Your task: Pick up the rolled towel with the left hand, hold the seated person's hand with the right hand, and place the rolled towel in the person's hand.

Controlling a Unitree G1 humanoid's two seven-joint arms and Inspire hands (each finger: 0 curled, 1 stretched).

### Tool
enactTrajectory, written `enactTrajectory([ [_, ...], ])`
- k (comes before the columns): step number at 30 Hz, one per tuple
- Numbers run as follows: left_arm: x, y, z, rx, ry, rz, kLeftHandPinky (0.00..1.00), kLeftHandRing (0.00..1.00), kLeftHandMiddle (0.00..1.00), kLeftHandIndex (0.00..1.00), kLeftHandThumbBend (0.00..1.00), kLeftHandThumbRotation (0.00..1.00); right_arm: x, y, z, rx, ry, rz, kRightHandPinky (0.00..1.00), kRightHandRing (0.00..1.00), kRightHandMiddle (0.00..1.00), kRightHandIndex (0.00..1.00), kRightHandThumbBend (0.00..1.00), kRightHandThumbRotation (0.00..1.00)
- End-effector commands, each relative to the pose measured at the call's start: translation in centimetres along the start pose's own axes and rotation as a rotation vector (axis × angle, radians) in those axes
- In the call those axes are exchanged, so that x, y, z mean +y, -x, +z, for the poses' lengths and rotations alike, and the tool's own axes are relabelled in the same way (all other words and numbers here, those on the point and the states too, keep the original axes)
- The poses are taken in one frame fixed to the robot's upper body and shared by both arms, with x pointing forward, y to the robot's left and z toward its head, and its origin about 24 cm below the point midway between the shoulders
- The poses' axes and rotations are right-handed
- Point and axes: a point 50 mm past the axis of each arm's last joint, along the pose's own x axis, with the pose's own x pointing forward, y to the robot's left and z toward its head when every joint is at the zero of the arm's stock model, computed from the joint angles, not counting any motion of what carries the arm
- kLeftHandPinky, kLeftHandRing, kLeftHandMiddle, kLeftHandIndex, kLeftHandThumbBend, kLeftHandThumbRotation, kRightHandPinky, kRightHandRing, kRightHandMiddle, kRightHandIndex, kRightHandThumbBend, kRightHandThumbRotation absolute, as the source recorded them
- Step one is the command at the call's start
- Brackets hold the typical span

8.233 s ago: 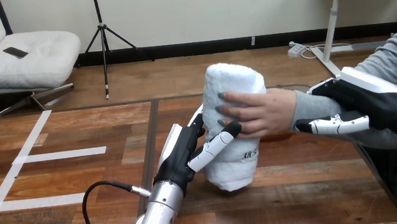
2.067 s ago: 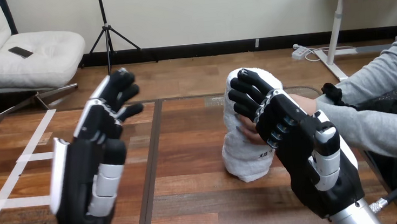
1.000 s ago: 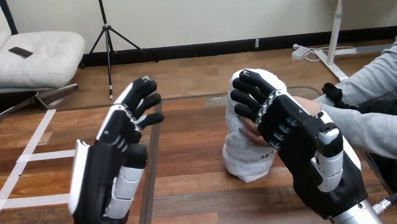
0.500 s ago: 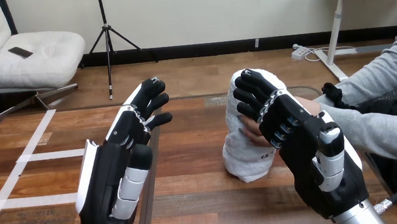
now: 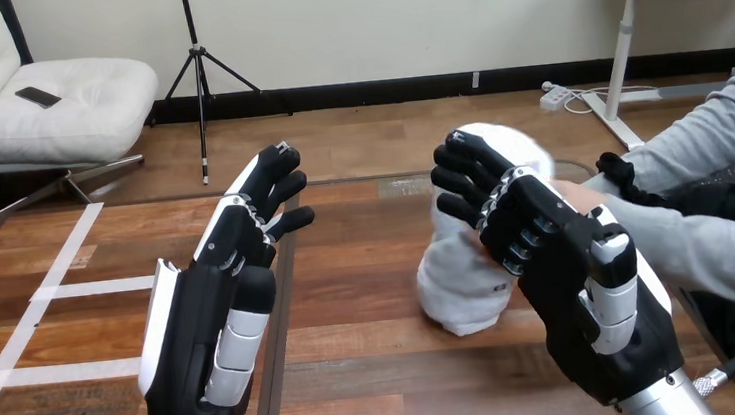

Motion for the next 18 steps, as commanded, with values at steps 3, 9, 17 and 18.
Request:
enactTrajectory([
  [3, 0.01, -0.66, 0.22, -0.028, 0.007, -0.001, 0.79, 0.88, 0.90, 0.88, 0.73, 0.97, -0.39, -1.38, 1.39, -0.081, 0.031, 0.016, 0.91, 0.91, 0.91, 0.89, 0.95, 1.00],
  [9, 0.01, -0.67, 0.23, -0.027, 0.003, -0.002, 0.78, 0.88, 0.89, 0.88, 0.73, 0.97, -0.47, -1.40, 1.43, -0.083, 0.035, 0.016, 0.91, 0.91, 0.91, 0.89, 0.95, 1.00],
  [17, 0.00, -0.70, 0.27, -0.027, 0.003, -0.002, 0.78, 0.88, 0.89, 0.88, 0.73, 0.97, -0.59, -1.38, 1.47, -0.083, 0.042, 0.018, 0.90, 0.91, 0.91, 0.88, 0.94, 1.00],
  [18, 0.00, -0.71, 0.27, -0.028, 0.004, -0.002, 0.78, 0.88, 0.89, 0.88, 0.73, 0.97, -0.61, -1.37, 1.47, -0.082, 0.043, 0.019, 0.90, 0.91, 0.91, 0.88, 0.94, 1.00],
])
